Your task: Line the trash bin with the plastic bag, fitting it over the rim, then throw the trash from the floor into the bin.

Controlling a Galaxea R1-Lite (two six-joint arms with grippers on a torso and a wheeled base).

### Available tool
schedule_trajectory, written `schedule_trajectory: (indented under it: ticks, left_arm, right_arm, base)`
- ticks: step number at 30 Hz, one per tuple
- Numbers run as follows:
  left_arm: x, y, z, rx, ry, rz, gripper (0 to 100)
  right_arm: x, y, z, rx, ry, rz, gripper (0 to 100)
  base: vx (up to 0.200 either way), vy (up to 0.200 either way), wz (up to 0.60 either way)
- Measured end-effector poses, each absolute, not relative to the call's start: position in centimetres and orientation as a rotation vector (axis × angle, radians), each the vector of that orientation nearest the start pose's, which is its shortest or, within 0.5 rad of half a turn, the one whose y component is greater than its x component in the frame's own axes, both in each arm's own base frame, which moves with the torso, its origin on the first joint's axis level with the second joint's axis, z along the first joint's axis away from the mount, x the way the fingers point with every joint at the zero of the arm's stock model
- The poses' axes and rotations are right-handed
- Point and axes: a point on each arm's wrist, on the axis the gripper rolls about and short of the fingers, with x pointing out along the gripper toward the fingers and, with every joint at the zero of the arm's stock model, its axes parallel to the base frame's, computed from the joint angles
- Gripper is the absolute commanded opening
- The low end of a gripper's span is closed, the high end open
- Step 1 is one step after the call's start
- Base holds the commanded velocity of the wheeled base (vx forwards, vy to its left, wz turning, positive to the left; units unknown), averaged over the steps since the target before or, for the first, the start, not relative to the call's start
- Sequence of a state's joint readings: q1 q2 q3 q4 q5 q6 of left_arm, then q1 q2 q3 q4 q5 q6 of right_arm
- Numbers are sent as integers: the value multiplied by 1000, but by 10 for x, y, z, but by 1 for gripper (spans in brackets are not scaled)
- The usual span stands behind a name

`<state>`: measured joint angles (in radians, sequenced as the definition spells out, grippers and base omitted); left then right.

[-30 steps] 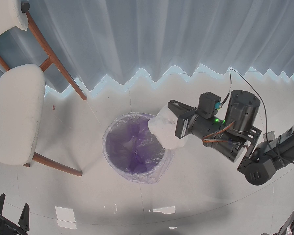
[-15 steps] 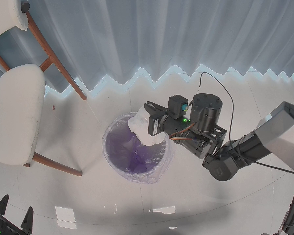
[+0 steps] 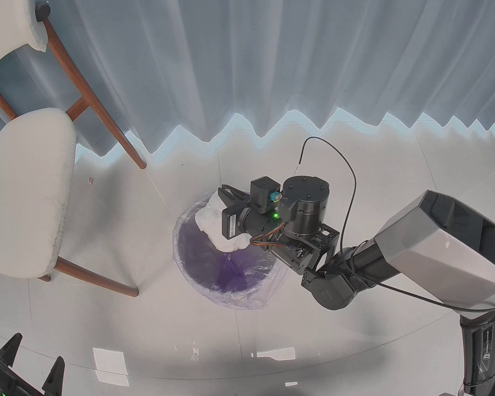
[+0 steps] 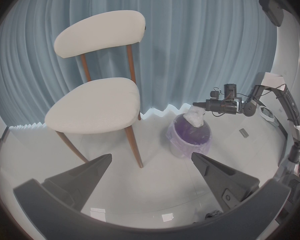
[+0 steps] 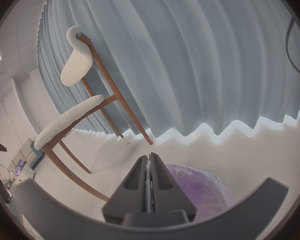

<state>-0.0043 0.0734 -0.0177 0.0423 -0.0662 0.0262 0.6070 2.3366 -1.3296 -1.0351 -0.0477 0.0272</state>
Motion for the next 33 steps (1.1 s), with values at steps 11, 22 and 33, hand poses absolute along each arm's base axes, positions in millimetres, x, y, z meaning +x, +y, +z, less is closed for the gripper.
schedule_trajectory:
  ticks: [11, 22, 33]
  left_arm:
    - [-22, -2, 77, 23, 50, -66, 100]
    - [-23, -2, 77, 33, 38, -72, 100]
    - [-23, -2, 77, 31, 37, -71, 100]
  right_arm:
    - [391, 273, 90, 7, -16, 561, 0]
    - [401, 281, 67, -15, -47, 562, 0]
    - [418, 292, 62, 4, -96, 559, 0]
  base:
    - [0, 0, 0]
    - [0, 0, 0]
    - [0, 0, 0]
